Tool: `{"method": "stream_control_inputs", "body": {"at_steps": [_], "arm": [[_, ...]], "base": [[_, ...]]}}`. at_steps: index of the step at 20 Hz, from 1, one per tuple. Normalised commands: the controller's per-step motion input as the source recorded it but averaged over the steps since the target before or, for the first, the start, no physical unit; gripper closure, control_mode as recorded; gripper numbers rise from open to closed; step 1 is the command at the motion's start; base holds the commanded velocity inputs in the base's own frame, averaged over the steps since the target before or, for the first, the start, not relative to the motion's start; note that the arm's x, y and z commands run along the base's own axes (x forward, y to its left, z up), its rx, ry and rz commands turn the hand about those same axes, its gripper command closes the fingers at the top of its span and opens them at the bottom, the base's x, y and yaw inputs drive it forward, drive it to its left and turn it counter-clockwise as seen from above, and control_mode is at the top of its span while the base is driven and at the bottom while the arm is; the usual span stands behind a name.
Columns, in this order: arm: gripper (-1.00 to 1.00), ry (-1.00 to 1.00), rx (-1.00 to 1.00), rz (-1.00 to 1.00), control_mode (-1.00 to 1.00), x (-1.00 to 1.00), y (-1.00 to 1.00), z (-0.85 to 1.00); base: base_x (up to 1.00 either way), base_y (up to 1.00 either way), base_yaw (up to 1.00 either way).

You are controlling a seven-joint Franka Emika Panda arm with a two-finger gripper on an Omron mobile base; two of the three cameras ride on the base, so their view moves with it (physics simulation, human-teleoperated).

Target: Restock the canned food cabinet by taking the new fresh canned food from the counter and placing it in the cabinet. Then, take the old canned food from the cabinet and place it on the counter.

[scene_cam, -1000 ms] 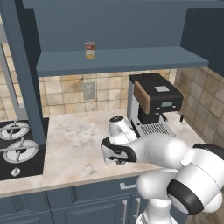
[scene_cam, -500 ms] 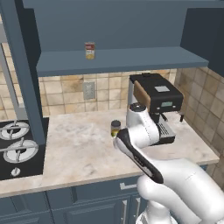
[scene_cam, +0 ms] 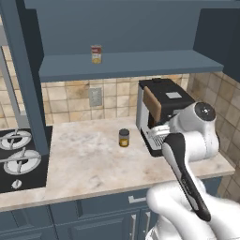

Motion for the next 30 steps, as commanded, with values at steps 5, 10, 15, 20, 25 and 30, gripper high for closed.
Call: {"method": "stream_control_inputs", "body": {"at_steps": [5, 10, 15, 20, 25, 30], "arm": [[1.0, -0.36, 0.01, -0.09, -1.0, -0.3, -0.38, 1.0], [1.0, -0.21, 0.0, -0.09, -1.0, -0.15, -0.32, 1.0], [1.0, -0.1, 0.0, -0.08, -1.0, 0.0, -0.13, 1.0], [1.0, 0.06, 0.0, -0.09, -1.0, 0.26, 0.0, 1.0], [1.0, 0.13, 0.0, -0.03, -1.0, 0.35, 0.0, 0.73], [1.0, 0.01, 0.0, 0.0, -1.0, 0.24, 0.0, -0.01]], "base": [[0.0, 0.0, 0.0], [0.0, 0.0, 0.0], [0.0, 0.0, 0.0], [0.0, 0.0, 0.0], [0.0, 0.0, 0.0], [0.0, 0.0, 0.0]]}}
